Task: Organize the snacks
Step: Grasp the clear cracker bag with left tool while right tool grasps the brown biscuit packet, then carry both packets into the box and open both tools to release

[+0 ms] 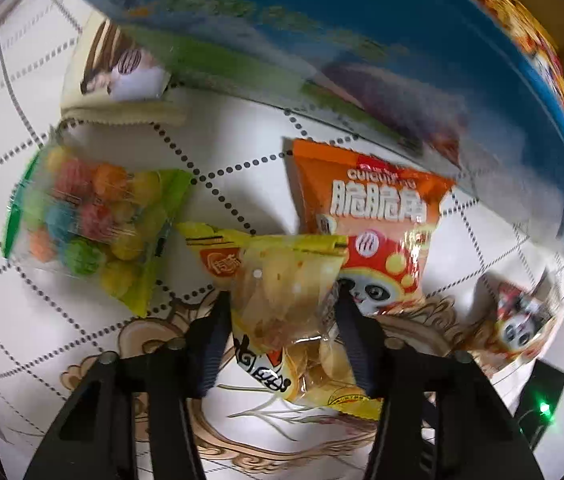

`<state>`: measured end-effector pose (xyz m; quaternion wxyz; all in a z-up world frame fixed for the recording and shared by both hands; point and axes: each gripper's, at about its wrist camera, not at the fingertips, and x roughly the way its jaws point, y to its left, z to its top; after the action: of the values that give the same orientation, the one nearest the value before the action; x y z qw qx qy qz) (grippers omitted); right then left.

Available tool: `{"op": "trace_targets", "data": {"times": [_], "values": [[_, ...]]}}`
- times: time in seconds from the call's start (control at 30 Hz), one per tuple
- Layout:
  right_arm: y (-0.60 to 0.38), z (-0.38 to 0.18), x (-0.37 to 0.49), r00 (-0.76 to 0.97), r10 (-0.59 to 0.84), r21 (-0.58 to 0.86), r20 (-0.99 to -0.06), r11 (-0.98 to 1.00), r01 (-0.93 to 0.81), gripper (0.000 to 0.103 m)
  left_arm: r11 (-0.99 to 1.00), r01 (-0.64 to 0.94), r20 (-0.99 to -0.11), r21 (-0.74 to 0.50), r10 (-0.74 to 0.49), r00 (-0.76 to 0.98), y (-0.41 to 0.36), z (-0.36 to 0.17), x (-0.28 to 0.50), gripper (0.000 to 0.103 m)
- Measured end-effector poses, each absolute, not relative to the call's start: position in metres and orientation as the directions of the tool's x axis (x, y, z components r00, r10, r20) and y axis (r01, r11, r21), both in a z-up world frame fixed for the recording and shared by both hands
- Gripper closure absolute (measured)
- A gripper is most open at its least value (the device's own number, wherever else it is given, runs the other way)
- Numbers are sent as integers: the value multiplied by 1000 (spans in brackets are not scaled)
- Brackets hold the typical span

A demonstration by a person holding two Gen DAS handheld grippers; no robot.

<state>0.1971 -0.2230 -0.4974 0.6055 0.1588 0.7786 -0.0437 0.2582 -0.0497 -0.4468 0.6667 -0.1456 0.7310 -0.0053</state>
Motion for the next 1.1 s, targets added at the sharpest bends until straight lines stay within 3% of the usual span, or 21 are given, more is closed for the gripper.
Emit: {"op": "trace_targets", "data": {"times": [0.07, 0.33, 0.6, 0.9, 1.1], "values": [[-218, -491, 195, -203, 178, 113, -963, 948, 296, 44, 961, -198, -975, -194, -211, -67, -51, -446, 253, 60], [-223, -472, 170, -147, 194, 149, -970, 950, 273, 44, 968, -192, -983, -164, -177, -53, -37, -421, 208, 64], [-231, -406, 160, -44, 210, 198, -977, 960, 197, 44, 974, -117, -981, -195, -192, 35, -44, -352, 174, 64], [-237, -277, 213, 173, 244, 263, -954, 960, 96, 44, 950, -12, -932, -313, -304, 196, -57, -241, 259, 64], [-240, -230, 284, 266, 159, 177, -951, 983, 42, 44, 920, -14, -904, -392, -383, 190, -73, -237, 338, 64]]}}
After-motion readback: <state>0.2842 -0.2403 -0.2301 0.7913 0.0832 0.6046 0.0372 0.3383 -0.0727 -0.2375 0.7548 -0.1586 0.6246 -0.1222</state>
